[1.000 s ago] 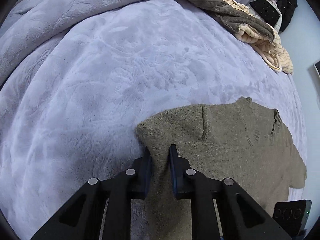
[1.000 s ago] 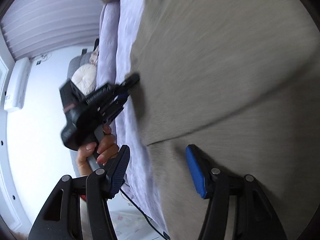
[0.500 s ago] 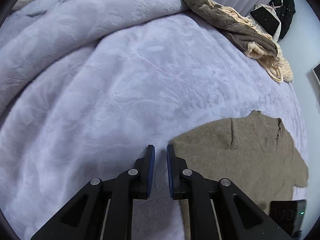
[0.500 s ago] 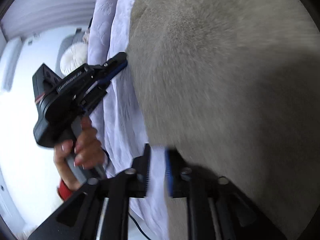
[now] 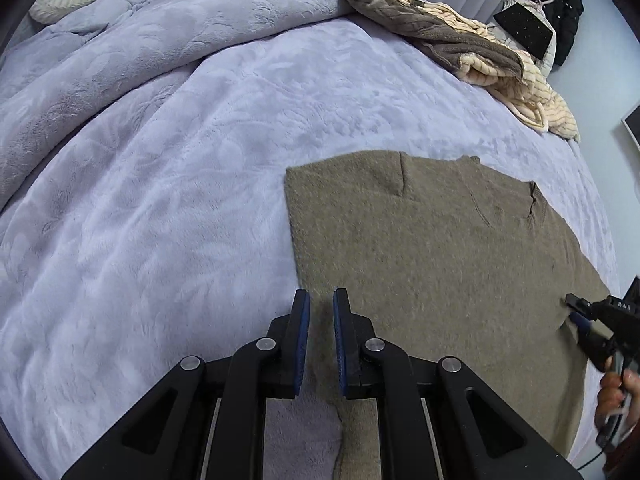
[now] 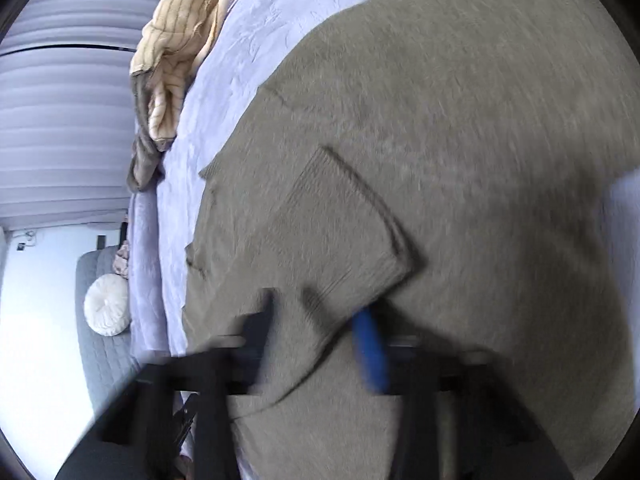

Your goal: Fold small clothes

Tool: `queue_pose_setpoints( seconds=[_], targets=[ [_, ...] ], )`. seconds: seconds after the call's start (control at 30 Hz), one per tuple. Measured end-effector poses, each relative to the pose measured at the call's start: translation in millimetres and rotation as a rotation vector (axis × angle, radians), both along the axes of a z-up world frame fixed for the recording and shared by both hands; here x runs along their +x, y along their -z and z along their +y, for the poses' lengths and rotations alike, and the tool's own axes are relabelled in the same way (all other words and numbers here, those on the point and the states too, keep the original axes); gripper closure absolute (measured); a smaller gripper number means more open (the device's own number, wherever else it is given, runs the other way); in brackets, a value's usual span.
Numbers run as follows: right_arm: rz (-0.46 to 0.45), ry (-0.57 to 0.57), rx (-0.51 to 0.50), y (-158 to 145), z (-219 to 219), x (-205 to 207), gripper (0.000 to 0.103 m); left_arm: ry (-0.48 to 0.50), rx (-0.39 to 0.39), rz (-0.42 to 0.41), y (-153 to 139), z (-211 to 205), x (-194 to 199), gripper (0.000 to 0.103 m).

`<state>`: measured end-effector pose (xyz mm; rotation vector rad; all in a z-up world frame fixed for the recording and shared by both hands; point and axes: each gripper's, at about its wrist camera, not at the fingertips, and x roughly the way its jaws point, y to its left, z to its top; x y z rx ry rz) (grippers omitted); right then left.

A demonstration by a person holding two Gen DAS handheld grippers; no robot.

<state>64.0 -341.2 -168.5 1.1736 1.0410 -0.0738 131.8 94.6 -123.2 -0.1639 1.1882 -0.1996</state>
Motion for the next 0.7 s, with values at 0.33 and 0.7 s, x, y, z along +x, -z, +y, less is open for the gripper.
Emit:
queue_pose_setpoints(
  seconds=[0.33,0.7],
  targets=[
    [-0.061,-0.196,-0.166,-22,-5,12,0.096,0.056,0.036,0.047,6,-17,-61,0.09],
    [-0.006,-0.221,-0.247,-13,-20,2,0.096,-0.045,0.11,0.047,26,-6,-50,0.074]
  ],
)
